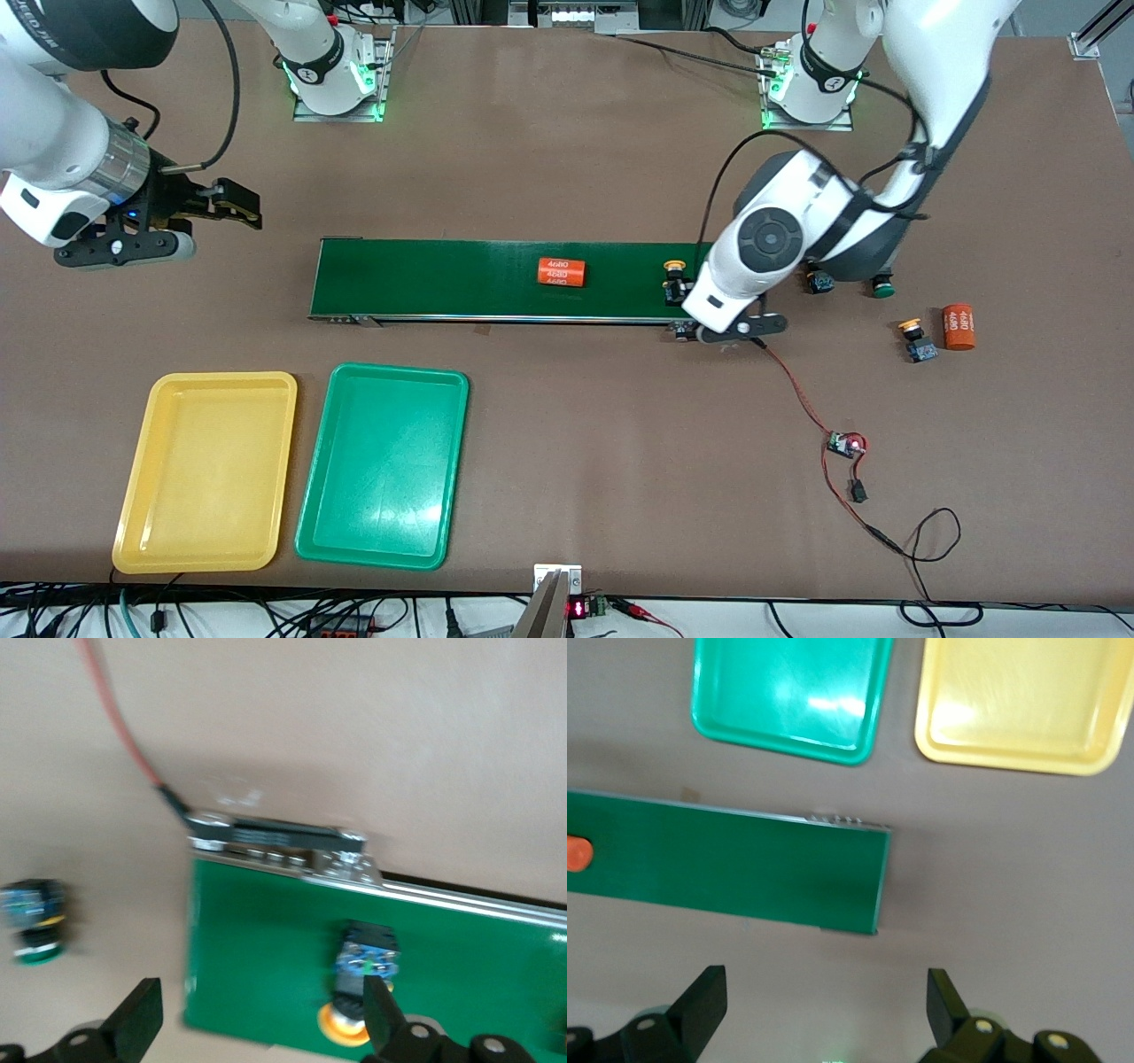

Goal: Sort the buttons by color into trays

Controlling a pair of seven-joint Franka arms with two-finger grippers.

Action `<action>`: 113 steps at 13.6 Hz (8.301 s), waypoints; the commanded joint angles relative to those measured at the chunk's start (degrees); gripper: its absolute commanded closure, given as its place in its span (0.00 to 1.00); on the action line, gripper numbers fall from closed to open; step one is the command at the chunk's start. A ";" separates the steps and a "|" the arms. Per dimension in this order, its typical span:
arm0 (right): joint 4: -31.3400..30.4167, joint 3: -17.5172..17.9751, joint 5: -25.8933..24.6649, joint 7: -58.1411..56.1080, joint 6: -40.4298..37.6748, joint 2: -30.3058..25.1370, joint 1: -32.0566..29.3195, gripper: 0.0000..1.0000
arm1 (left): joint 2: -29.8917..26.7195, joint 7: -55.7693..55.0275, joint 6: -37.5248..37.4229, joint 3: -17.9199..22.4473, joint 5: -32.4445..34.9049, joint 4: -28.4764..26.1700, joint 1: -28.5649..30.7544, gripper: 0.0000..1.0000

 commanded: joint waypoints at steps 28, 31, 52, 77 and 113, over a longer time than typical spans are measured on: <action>-30.61 6.77 -0.38 15.12 25.89 -11.67 4.44 0.00 | 7.69 24.26 13.88 8.37 14.27 -6.32 26.99 0.89; -31.76 9.30 -0.21 16.34 26.24 -12.83 4.35 0.00 | 5.74 24.44 4.67 -0.41 13.83 -2.63 26.99 0.88; -28.16 18.11 -10.58 50.80 45.31 4.31 11.82 0.00 | 12.86 5.37 7.71 -10.37 10.14 -4.55 5.28 0.87; -14.90 17.67 -20.07 45.61 45.40 18.99 14.37 0.00 | 10.40 23.13 -14.97 -0.64 10.66 11.09 22.05 0.00; -3.23 13.46 -16.12 41.42 32.17 24.97 15.42 1.00 | 9.26 74.78 -3.19 -26.28 23.76 -2.71 38.15 0.89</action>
